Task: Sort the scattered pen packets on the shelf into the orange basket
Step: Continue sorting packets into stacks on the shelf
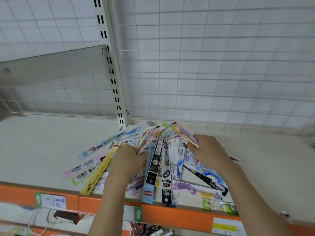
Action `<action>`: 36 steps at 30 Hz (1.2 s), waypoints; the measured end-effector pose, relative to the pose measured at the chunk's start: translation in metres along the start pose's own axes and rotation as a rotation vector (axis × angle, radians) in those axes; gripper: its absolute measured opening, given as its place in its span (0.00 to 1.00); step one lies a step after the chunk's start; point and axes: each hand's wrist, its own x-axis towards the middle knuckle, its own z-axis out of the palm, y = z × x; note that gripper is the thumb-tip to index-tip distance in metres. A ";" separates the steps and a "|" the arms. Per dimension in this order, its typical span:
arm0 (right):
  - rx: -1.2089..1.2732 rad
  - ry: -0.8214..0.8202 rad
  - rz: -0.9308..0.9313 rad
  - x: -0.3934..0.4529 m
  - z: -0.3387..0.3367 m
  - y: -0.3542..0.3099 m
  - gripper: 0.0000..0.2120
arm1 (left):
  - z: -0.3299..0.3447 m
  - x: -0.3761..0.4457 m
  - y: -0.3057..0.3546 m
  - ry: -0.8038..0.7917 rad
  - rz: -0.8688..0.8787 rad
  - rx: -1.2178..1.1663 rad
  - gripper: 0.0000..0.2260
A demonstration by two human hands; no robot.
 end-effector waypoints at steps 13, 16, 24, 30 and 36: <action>-0.038 -0.155 0.022 0.003 0.017 -0.015 0.17 | 0.008 0.005 0.018 -0.126 0.018 0.091 0.18; -0.031 -0.144 0.009 0.003 0.017 -0.015 0.18 | -0.003 0.006 0.018 -0.089 0.014 -0.064 0.15; 0.010 -0.137 0.008 0.006 0.024 -0.019 0.15 | -0.043 -0.009 0.019 0.231 0.075 -0.431 0.11; 0.086 -0.117 0.031 0.008 0.026 -0.023 0.11 | -0.050 -0.015 0.013 0.285 0.050 -0.548 0.05; 0.116 -0.107 0.026 0.009 0.030 -0.024 0.10 | -0.043 -0.006 0.006 0.368 0.050 -0.442 0.08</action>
